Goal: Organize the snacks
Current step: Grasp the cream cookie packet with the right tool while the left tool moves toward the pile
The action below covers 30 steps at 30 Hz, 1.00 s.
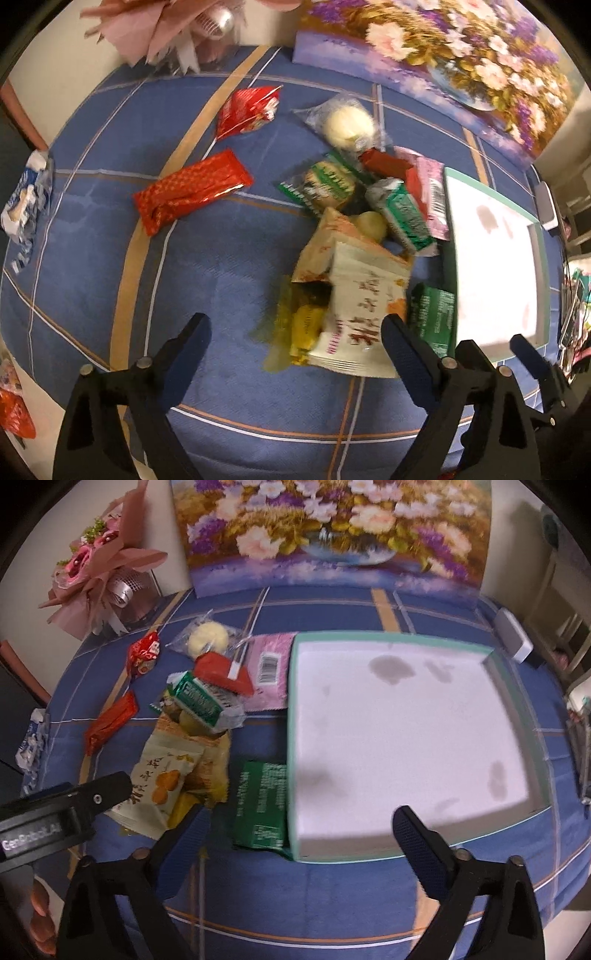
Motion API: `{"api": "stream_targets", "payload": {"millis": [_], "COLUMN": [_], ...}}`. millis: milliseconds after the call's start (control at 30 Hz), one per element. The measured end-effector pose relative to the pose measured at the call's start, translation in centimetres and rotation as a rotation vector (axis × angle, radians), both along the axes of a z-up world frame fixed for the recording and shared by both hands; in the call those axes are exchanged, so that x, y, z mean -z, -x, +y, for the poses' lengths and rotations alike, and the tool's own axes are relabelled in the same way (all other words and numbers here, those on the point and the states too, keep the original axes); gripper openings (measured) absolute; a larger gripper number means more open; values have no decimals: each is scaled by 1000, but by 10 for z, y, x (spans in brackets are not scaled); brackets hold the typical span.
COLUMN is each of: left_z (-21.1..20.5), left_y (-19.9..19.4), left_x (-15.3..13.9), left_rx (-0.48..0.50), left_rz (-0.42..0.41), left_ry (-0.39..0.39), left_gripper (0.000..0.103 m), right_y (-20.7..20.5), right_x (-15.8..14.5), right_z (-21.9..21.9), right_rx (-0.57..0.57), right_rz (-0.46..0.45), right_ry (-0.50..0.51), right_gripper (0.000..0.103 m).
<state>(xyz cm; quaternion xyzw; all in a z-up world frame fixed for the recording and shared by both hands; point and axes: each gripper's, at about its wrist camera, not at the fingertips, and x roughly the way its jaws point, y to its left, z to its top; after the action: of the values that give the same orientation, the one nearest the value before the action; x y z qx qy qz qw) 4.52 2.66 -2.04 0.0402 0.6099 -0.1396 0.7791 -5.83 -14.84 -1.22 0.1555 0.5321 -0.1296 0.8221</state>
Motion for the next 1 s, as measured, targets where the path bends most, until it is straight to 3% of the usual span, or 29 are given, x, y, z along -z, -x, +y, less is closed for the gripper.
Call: {"api": "stream_targets", "payload": {"millis": [267,567,900,1000], "left_z": [38,73,90,87], "left_y": [-19,-37,-46,-43], "left_x": [18,28,41,41], "left_rx": [-113,-191,-252,-250], "left_rz": [54,65,101,103], "left_ry": [48,42,49,45], "left_gripper": [93,91,91,91], "right_y": [-26,-56,-68,-67], "right_x": [7,14,32,33], "right_z": [21,60,80,78], "right_rx": [-26,-94,-134,-135], "right_rz": [-4,17,49,41], "right_ry": [-96,-104,-100,-126], "right_gripper": [94,91,79,70]}}
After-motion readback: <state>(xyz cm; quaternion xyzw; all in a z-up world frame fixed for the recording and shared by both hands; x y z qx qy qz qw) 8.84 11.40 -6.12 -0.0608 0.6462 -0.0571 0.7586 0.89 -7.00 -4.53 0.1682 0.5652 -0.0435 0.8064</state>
